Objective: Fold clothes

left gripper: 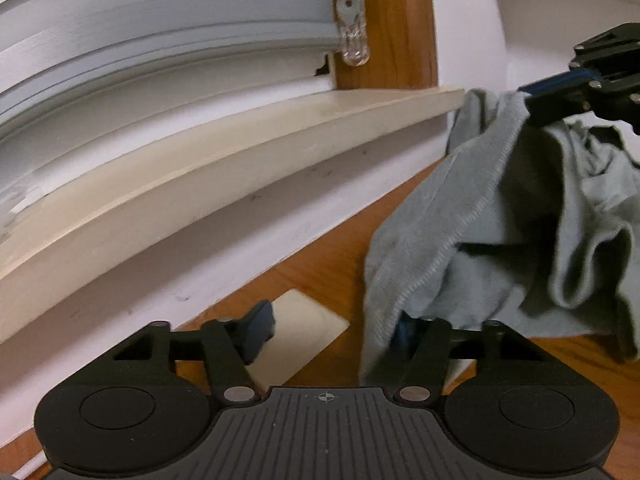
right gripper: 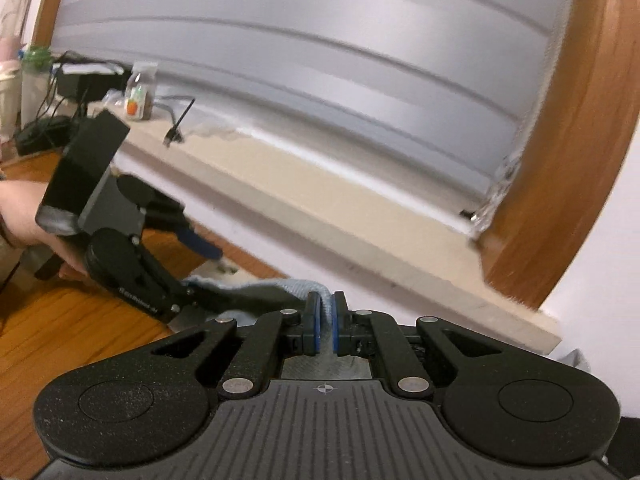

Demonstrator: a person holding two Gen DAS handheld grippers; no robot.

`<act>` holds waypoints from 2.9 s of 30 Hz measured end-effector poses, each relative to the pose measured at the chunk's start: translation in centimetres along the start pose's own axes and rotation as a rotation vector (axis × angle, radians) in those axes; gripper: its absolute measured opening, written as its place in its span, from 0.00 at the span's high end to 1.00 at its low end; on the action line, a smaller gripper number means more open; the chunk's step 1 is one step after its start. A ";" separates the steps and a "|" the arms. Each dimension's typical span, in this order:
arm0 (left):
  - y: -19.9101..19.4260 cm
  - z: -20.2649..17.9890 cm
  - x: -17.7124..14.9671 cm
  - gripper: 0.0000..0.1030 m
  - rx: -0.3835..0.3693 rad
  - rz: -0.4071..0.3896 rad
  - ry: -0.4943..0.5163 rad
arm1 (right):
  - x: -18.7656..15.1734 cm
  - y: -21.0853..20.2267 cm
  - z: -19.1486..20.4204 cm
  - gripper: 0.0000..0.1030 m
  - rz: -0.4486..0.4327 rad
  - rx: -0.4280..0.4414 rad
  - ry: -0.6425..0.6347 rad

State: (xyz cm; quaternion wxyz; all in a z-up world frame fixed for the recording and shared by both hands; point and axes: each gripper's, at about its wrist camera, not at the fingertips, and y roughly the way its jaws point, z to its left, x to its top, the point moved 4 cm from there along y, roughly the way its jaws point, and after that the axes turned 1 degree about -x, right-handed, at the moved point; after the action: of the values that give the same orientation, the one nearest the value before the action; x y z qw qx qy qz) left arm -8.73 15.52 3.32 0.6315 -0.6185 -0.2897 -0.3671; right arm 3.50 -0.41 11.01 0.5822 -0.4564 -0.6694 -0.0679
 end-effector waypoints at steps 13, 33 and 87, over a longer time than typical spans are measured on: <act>-6.0 2.7 5.1 0.94 0.242 -0.341 -0.099 | -0.5 -1.7 -1.1 0.72 0.001 0.083 0.094; -3.2 2.7 0.3 0.93 0.152 -0.223 -0.124 | -9.6 -7.9 7.6 0.67 0.323 0.158 -0.178; -10.1 -0.8 -0.6 0.17 -0.025 -0.222 -0.013 | -2.1 -12.1 5.4 0.93 0.353 -0.004 -0.260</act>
State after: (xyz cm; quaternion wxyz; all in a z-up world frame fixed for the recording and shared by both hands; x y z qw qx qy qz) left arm -17.44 15.18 8.54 0.5774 -0.5927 -0.3558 -0.4344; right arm -8.98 -5.09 12.92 0.4929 -0.5724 -0.6486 0.0934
